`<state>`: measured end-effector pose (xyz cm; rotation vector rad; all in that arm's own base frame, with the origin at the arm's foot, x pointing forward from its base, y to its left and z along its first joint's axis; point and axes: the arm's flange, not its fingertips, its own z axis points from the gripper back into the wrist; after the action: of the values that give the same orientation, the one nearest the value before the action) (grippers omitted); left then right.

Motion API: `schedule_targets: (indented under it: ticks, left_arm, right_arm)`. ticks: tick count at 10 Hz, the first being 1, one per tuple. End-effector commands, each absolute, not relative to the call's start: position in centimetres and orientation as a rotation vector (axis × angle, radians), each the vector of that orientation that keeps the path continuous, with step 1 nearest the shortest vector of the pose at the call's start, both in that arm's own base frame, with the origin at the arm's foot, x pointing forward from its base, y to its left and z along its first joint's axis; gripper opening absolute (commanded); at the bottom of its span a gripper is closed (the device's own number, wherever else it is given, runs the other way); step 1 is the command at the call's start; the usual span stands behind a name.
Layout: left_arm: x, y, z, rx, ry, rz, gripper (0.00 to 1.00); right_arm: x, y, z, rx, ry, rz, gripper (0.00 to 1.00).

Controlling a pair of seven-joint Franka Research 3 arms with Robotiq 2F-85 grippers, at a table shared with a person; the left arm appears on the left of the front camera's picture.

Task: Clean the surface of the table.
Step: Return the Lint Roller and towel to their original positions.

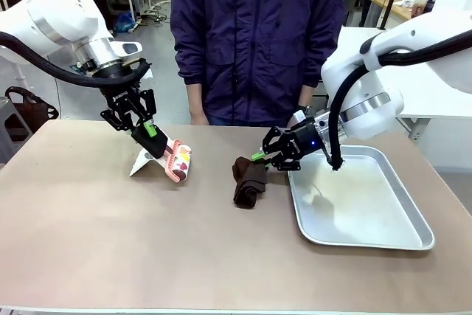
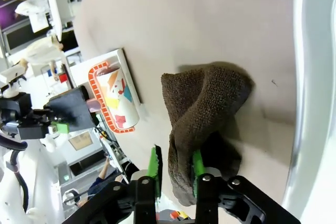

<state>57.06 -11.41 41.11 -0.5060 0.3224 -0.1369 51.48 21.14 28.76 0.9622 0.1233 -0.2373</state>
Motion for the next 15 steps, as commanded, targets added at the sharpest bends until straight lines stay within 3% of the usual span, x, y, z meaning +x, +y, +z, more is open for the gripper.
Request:
schedule_targets:
  ticks: [1, 2, 3, 4, 9, 12, 15]
  left_arm:
    - [56.7, -11.5, 41.5, -0.485, 0.291, -0.111, 1.0]
    - [56.6, -11.4, 41.8, -0.493, 0.283, -0.109, 0.93]
    - [56.6, -11.2, 41.9, -0.5, 0.281, -0.107, 1.0]
    - [56.5, -10.8, 42.1, -0.504, 0.279, -0.102, 1.0]
    - [53.5, -6.9, 44.4, -0.561, 0.26, -0.106, 1.0]
    - [48.2, -1.5, 46.7, -0.707, 0.23, -0.126, 1.0]
    - [42.2, 5.4, 46.0, -0.938, 0.159, -0.21, 1.0]
  right_arm:
    - [52.2, 21.2, 29.0, 0.946, 0.167, -0.241, 1.0]
    - [52.2, 21.2, 29.0, 0.949, 0.176, -0.239, 1.0]
    - [52.2, 21.2, 29.0, 0.943, 0.178, -0.239, 1.0]
    - [52.2, 21.2, 29.1, 0.932, 0.17, -0.232, 0.97]
    - [52.1, 22.0, 32.3, 0.761, 0.147, -0.137, 1.0]
    - [51.8, 19.2, 35.1, 0.82, 0.173, -0.138, 1.0]
    - [49.8, 12.3, 37.4, 1.067, 0.249, -0.181, 1.0]
